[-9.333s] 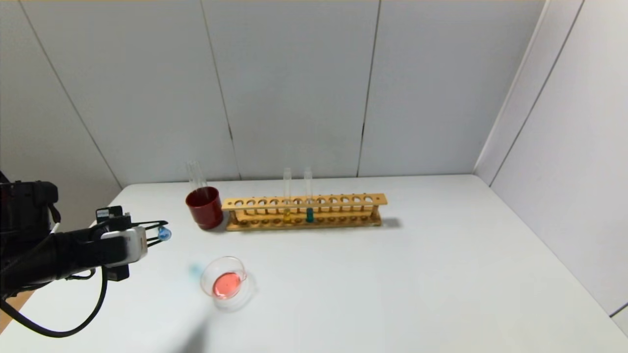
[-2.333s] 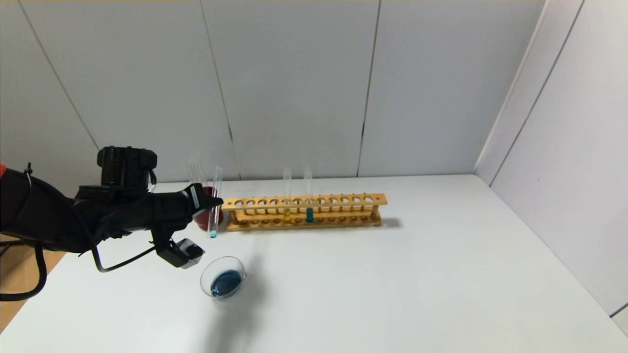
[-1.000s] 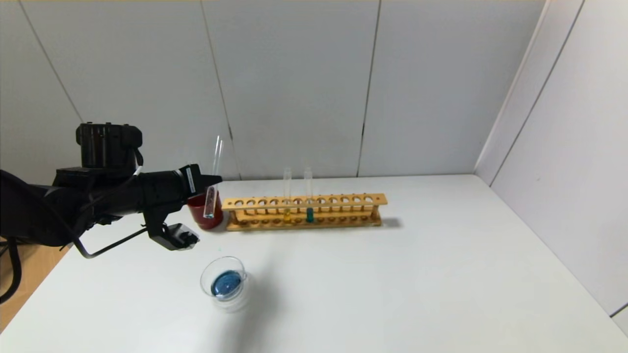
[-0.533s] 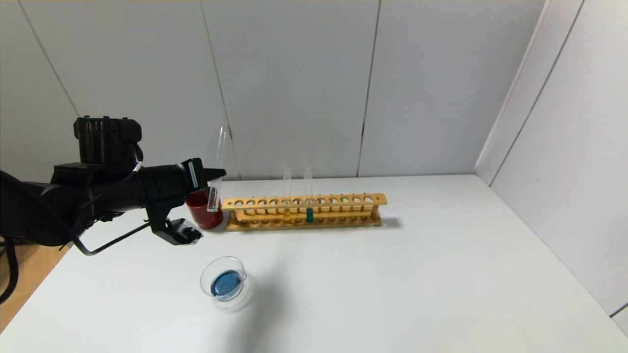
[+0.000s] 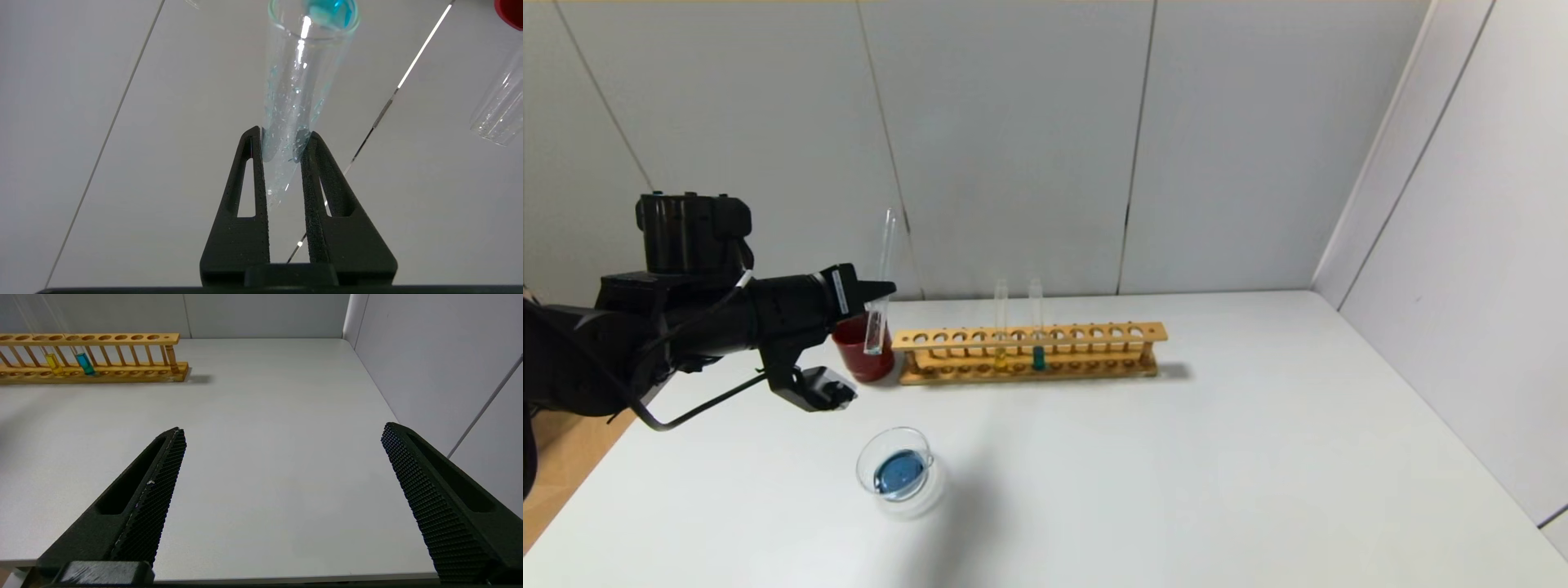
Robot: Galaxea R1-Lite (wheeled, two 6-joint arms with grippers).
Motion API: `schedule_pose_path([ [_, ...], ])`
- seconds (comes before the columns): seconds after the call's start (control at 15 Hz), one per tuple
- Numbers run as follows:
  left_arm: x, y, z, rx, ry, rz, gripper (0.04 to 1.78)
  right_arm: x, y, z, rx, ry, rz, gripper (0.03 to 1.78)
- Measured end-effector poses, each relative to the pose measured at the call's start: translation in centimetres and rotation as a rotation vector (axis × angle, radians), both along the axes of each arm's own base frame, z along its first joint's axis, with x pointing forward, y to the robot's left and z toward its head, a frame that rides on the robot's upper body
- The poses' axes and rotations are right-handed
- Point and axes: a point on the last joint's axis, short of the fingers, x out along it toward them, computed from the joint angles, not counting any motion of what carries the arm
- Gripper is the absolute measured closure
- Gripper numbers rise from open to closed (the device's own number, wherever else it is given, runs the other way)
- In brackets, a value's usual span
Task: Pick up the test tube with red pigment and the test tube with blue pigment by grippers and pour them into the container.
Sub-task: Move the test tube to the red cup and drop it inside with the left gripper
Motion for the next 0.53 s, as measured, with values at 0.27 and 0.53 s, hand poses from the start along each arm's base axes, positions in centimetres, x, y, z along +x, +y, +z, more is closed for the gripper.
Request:
schedule_pose_path([
  [0.27,-0.3,1.2,-1.4,0.016,0.084,0.090,1.52,0.0,0.0,0.0,0.000,0.000,0.000,0.06],
  [0.53,-0.5,2.0,-2.1,-0.185,0.229,0.245,1.52,0.0,0.0,0.0,0.000,0.000,0.000,0.06],
])
